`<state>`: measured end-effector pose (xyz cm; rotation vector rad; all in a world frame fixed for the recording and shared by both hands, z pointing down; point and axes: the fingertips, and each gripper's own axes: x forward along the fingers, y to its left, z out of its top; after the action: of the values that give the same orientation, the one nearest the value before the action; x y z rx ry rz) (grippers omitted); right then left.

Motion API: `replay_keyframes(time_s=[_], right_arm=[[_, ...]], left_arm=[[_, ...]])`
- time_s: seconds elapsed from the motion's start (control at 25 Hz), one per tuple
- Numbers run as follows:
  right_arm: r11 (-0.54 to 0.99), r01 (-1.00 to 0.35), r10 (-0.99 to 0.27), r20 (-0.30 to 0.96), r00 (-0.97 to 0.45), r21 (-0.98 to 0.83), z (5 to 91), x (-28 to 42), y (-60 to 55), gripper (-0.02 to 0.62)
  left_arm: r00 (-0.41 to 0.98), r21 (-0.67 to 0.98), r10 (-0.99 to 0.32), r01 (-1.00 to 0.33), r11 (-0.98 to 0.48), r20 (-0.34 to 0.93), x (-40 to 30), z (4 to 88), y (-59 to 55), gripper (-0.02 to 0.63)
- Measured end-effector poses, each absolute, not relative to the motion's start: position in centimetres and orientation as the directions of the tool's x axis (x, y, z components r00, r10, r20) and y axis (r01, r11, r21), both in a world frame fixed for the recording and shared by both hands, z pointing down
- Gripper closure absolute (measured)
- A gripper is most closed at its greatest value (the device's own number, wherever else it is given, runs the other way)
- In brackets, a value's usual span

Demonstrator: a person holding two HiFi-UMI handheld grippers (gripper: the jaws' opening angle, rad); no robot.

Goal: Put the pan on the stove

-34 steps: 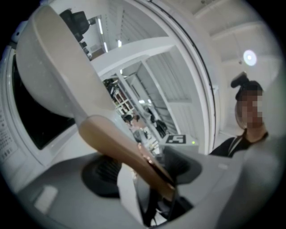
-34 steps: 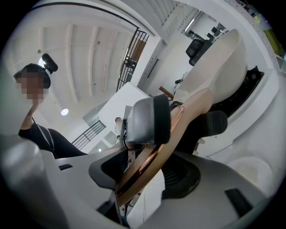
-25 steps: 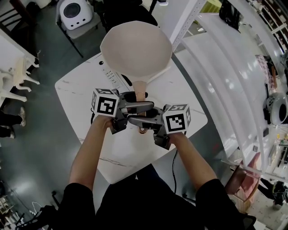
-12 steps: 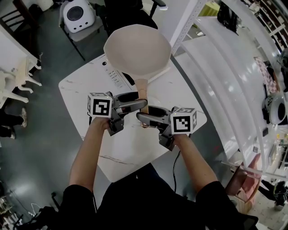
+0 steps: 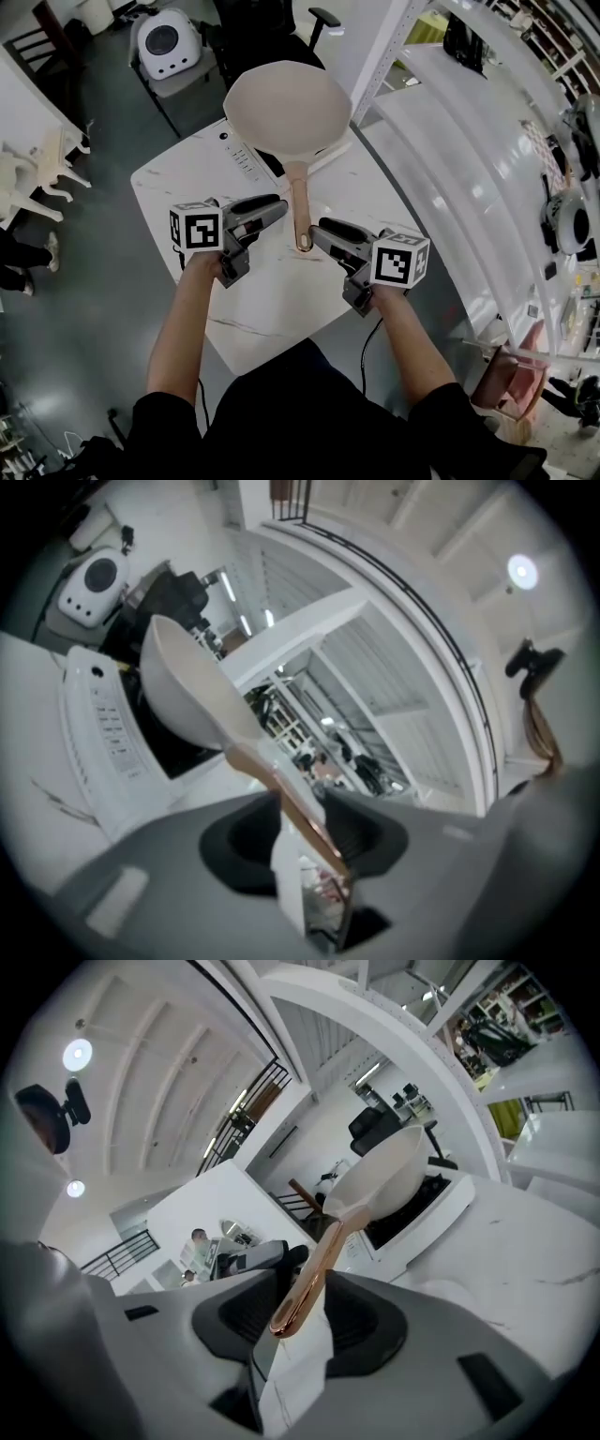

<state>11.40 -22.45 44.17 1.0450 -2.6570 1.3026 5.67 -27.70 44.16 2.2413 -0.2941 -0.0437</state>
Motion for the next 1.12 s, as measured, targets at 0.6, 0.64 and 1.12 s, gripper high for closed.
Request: replay_keyframes(time_s=[0.6,0.64,1.12], right_arm=[[0.460,-0.870,-0.854,0.181,-0.488,-0.177,35.0,9.7,-17.5,0.572],[0.453,-0.880,-0.865,0.168,-0.473,-0.143,34.5,9.5,-17.2,0.572],[0.429,-0.898,-0.903,0.063,-0.425,0.094,32.4,7.0,-12.1,0.572]], left_arm=[[0.714,0.156,-0.678,-0.700,-0.697,0.172,-0.2,36.2,-20.1,0.598],[0.691,0.117,-0.705,-0.723,-0.681,0.161,-0.8,35.5,-19.5,0.598],[0.518,0.001,-0.852,-0.855,-0.519,0.080,-5.0,33.9,-12.9,0.598]])
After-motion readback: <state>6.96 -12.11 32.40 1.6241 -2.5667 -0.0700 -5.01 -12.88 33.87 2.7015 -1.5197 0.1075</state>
